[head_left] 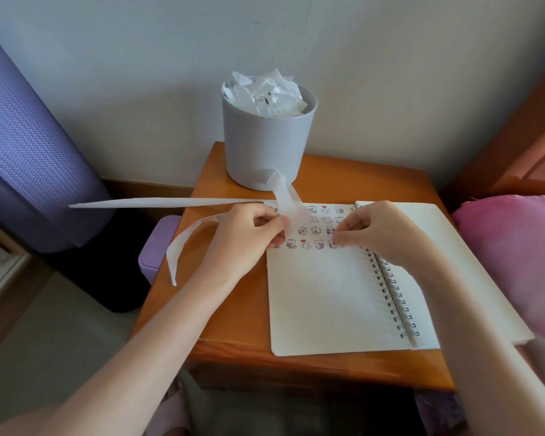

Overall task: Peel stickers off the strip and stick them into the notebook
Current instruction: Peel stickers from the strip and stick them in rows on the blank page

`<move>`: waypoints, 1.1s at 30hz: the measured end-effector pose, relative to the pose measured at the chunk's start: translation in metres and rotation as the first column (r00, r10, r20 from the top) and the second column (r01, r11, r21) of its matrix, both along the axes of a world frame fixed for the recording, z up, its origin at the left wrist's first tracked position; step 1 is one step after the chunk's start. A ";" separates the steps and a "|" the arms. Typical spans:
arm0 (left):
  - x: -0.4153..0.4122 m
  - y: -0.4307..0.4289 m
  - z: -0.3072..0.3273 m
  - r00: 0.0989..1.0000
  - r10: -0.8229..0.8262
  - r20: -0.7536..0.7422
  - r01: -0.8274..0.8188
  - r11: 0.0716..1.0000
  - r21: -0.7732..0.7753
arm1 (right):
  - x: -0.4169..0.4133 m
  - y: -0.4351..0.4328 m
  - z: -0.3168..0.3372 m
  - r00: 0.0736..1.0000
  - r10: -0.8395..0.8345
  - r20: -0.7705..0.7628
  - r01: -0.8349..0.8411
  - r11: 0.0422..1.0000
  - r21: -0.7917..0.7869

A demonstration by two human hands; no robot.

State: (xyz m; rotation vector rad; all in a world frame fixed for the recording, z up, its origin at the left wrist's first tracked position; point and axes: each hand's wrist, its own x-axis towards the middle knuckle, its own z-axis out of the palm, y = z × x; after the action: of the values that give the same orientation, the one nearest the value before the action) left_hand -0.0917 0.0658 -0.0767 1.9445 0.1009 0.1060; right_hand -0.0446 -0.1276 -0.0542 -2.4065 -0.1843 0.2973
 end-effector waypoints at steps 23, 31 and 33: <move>0.000 0.000 -0.001 1.000 0.004 0.006 -0.004 0.999 0.034 | 0.001 -0.002 -0.010 0.993 0.031 0.114 -0.023 0.997 -0.071; 0.000 0.000 -0.002 1.000 -0.004 0.015 0.005 1.000 -0.002 | 0.004 -0.004 -0.011 0.986 0.036 0.164 -0.034 0.999 -0.017; 0.001 0.000 0.000 1.000 -0.008 0.012 0.008 0.998 -0.055 | 0.002 0.000 -0.009 0.981 0.040 0.188 -0.055 0.995 0.078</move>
State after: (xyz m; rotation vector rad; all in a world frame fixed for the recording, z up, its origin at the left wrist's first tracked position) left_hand -0.0909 0.0653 -0.0763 1.8890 0.0875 0.1081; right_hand -0.0422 -0.1280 -0.0634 -2.3483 -0.3334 0.0832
